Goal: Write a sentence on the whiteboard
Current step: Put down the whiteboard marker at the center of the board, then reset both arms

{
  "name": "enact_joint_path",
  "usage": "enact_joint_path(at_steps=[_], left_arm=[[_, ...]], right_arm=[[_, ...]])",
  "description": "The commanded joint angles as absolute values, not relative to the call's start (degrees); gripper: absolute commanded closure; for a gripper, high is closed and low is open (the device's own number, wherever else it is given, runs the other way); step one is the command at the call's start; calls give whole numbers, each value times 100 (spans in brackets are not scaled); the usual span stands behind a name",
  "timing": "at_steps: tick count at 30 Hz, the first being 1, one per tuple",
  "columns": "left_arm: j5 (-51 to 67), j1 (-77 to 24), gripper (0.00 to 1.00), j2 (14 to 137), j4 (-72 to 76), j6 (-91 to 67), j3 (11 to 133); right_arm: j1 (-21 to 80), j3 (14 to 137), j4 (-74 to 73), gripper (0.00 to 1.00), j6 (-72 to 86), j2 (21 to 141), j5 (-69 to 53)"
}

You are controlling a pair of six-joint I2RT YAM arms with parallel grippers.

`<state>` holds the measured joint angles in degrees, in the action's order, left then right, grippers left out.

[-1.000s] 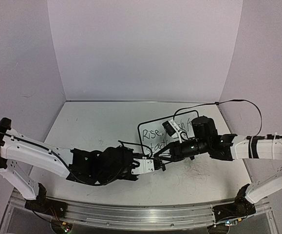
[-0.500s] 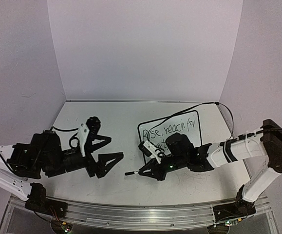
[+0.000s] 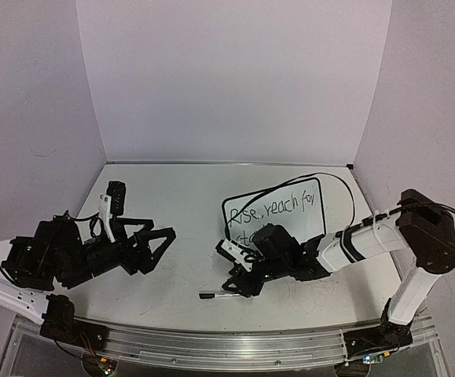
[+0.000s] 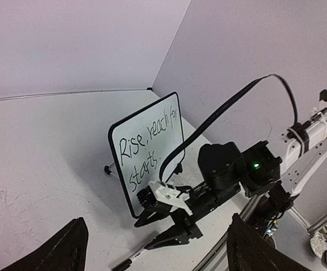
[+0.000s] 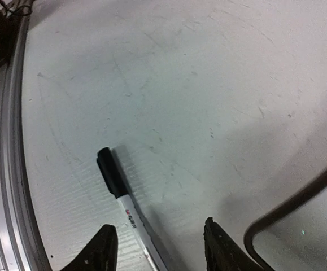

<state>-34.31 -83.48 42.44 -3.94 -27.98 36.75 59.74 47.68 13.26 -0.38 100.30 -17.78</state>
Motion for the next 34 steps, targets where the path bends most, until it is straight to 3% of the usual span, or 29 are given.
enact_joint_path(at_steps=[1,3,10,15,19,27,34], left_arm=[[-3272,-8050,13,4963,-458,-2896,4243],[-2804,-7679,13,5308,-470,-2842,4471],[-2009,-6279,13,5870,-265,-2376,5281],[-894,-5026,13,6694,-325,-2158,6400],[-753,-4118,13,6996,-486,-2128,7098],[-772,-3771,14,6632,-587,-2127,7840],[-963,-3771,14,6076,-428,-2090,7513]], right_arm=[[5945,4690,693,34,657,8766,-24],[5805,4612,371,26,1065,8113,438],[4607,4961,-976,16,1474,5835,1161],[3098,5814,-1423,9,1189,5717,858],[1914,6414,-1524,3,1147,5566,292],[1810,7079,-1471,2,870,4698,592],[1806,6286,-690,2,798,3561,573]])
